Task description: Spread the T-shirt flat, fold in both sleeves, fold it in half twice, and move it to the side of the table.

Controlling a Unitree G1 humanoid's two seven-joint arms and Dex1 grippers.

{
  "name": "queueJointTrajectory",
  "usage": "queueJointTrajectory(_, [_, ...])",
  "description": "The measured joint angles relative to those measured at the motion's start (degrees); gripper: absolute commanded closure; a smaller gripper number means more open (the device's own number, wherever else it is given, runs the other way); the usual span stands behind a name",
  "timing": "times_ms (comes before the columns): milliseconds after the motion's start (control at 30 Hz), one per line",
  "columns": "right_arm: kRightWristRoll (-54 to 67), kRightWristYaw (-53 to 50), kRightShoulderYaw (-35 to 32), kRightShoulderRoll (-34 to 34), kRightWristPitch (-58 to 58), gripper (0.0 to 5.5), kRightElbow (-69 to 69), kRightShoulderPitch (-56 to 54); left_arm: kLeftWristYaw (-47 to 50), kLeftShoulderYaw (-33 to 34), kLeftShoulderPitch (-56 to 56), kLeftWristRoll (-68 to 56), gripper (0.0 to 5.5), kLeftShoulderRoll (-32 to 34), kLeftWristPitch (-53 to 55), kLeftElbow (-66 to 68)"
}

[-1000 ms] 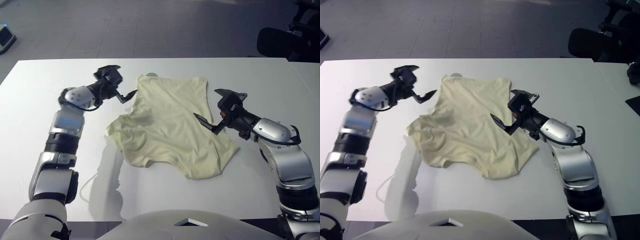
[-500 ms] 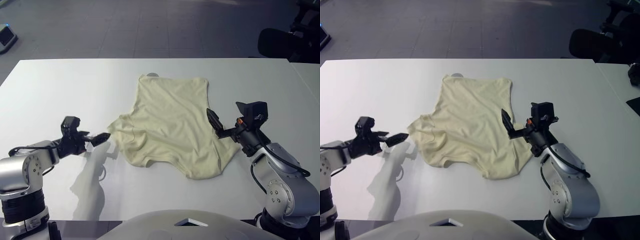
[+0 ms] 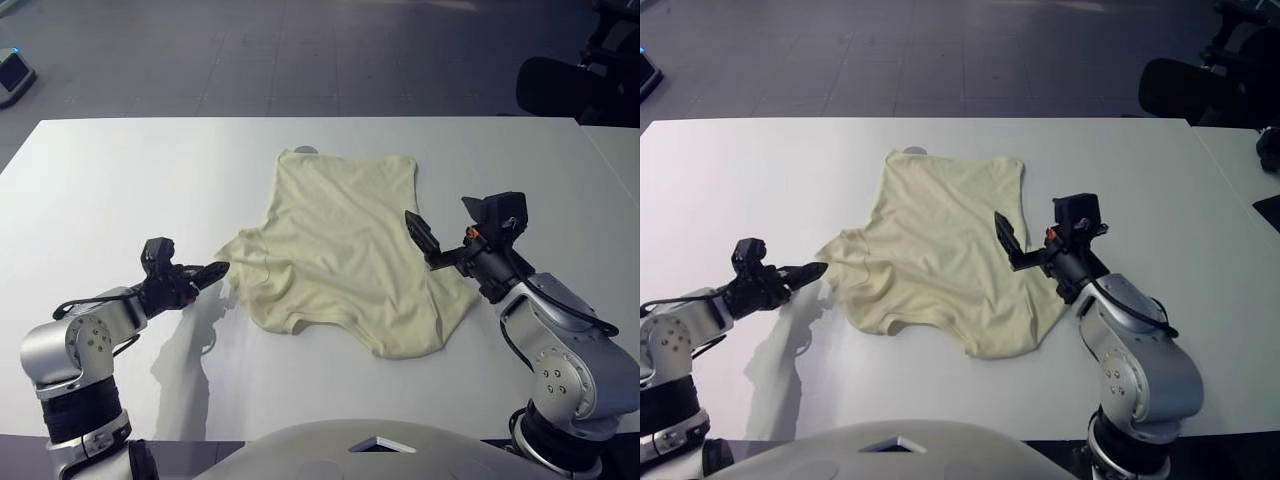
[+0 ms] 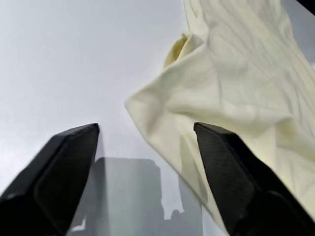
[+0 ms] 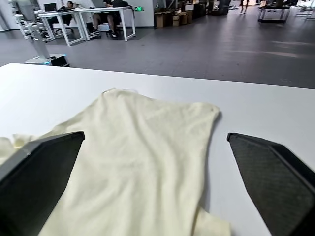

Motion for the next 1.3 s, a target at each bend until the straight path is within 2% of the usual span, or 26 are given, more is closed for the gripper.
queueJointTrajectory(400, [2.18, -0.42, 1.23, -1.41, 0.05, 0.1, 1.96, -2.34, 2.7, -1.48, -0.14, -1.3, 4.43, -1.6, -3.0, 1.93])
queueJointTrajectory(567, [2.66, -1.03, 1.63, -1.67, 0.06, 0.1, 2.48, -2.35, 3.72, -2.53, -0.21, -2.27, 5.41, -2.77, -3.51, 2.18])
queueJointTrajectory(833, [2.28, -1.81, 1.77, -2.76, -0.13, 0.1, 3.15, -2.22, 5.81, 0.26, -0.04, -4.11, 5.46, -3.03, -1.87, 2.27])
queueJointTrajectory(933, [-1.52, -3.23, 4.97, -5.95, -1.23, 0.1, 5.31, 0.6, 6.13, 2.44, 0.95, -5.83, 5.46, -2.84, 0.4, 1.46])
queueJointTrajectory(1100, [-8.63, -3.66, 11.78, -13.1, -4.82, 0.1, 7.44, 11.54, 6.0, 2.97, 1.95, -7.82, 5.46, -0.82, 4.46, -0.51])
queueJointTrajectory(1300, [-13.33, -3.59, 15.6, -17.03, -7.59, 0.1, 7.54, 17.25, 6.07, 3.0, 0.43, -7.83, 5.46, 1.25, 5.66, 1.26])
